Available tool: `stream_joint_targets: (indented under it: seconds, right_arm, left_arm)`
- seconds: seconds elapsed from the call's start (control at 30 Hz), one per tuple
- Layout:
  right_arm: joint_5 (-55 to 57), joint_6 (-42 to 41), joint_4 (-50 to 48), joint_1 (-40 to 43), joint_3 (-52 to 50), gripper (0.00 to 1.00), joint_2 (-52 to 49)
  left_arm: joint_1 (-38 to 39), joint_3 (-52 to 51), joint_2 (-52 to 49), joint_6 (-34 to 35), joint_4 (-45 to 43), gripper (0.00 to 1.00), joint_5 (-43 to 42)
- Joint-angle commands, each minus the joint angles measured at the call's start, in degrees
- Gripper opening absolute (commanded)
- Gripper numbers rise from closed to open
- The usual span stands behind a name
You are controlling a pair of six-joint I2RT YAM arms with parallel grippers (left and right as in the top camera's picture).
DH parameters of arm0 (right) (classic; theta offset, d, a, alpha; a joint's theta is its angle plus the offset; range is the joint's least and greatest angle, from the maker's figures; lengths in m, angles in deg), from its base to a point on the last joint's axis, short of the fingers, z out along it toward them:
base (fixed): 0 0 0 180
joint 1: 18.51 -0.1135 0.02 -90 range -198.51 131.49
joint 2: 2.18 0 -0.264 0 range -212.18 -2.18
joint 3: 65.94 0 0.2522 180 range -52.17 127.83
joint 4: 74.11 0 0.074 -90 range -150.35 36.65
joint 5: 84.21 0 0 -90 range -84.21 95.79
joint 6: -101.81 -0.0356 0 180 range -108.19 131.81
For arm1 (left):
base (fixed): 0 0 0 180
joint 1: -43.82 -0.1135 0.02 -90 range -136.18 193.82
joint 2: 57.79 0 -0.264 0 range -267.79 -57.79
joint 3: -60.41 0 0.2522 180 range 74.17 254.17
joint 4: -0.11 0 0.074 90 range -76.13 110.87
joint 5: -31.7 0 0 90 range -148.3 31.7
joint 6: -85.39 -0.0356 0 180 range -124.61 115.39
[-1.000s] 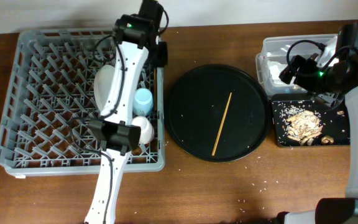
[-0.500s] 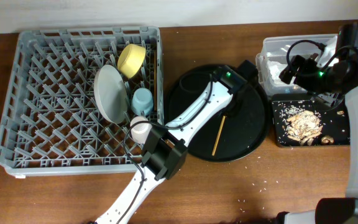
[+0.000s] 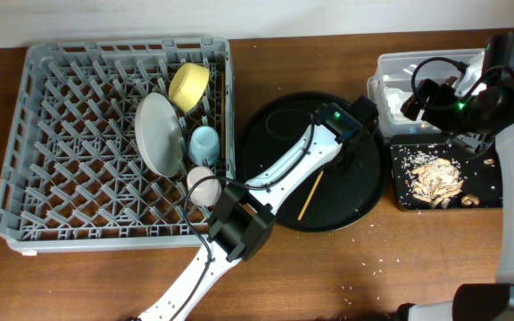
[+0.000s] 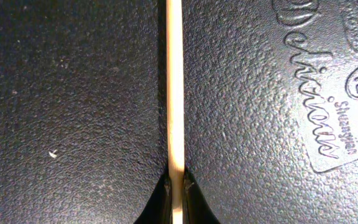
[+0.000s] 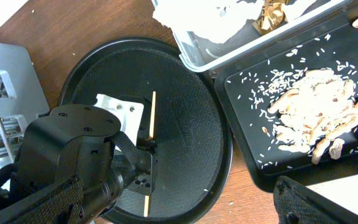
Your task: Sort waste into correct bins and load items into the dishwasher rack
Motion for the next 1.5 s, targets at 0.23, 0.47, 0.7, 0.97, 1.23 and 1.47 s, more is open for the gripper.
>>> stream_joint_targets:
  seconds: [0.23, 0.47, 0.7, 0.97, 1.23, 1.47]
  right_arm:
    - [0.52, 0.37, 0.0, -0.02, -0.26, 0.98, -0.28]
    - [0.52, 0.37, 0.0, -0.02, -0.26, 0.98, -0.28]
    - [0.52, 0.37, 0.0, -0.02, -0.26, 0.98, -0.28]
    - [0.52, 0.37, 0.0, -0.02, -0.26, 0.99, -0.28]
    - [0.52, 0.37, 0.0, -0.02, -0.26, 0.98, -0.28]
    - [0.52, 0.37, 0.0, -0.02, -0.26, 0.99, -0.28]
  left_arm:
    - [-14.82, 27.17, 4.46, -0.55, 18.32, 0.01, 0.7]
    - [-29.18, 27.02, 8.04, -0.48, 19.69, 0.01, 3.43]
    - [-30.53, 25.44, 5.33, -0.48, 19.34, 0.01, 1.95]
    - [-29.2, 25.44, 2.75, -0.5, 17.57, 0.01, 1.97]
    - [-29.14, 25.44, 0.15, -0.48, 16.57, 0.29, 1.46]
    - [-29.2, 27.12, 7.41, -1.95, 19.69, 0.29, 1.55]
